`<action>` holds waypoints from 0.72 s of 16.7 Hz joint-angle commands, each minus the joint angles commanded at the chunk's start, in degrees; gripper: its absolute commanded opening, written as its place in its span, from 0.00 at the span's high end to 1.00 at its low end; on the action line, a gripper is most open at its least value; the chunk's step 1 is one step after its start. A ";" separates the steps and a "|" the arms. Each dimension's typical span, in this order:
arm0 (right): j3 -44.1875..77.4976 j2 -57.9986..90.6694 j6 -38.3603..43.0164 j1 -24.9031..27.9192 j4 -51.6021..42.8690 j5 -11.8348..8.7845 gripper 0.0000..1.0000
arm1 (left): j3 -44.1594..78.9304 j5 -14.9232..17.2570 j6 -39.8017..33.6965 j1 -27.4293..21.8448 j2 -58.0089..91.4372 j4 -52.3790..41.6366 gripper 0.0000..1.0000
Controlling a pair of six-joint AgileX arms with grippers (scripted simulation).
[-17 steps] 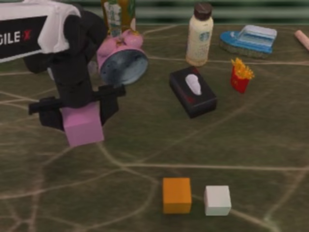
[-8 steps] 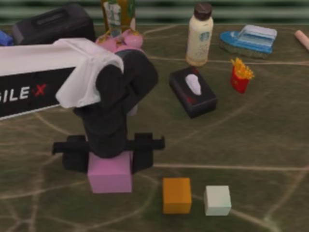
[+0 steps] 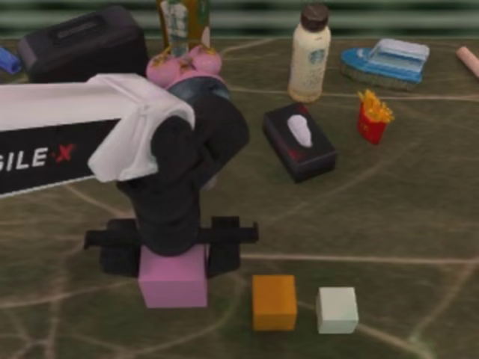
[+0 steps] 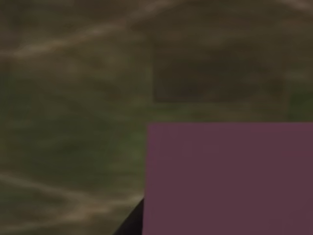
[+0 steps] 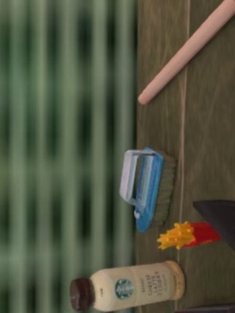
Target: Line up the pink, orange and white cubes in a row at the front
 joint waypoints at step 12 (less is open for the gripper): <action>0.00 0.00 0.00 0.00 0.00 0.00 0.00 | -8.26 0.08 -0.07 -0.36 5.50 13.84 1.00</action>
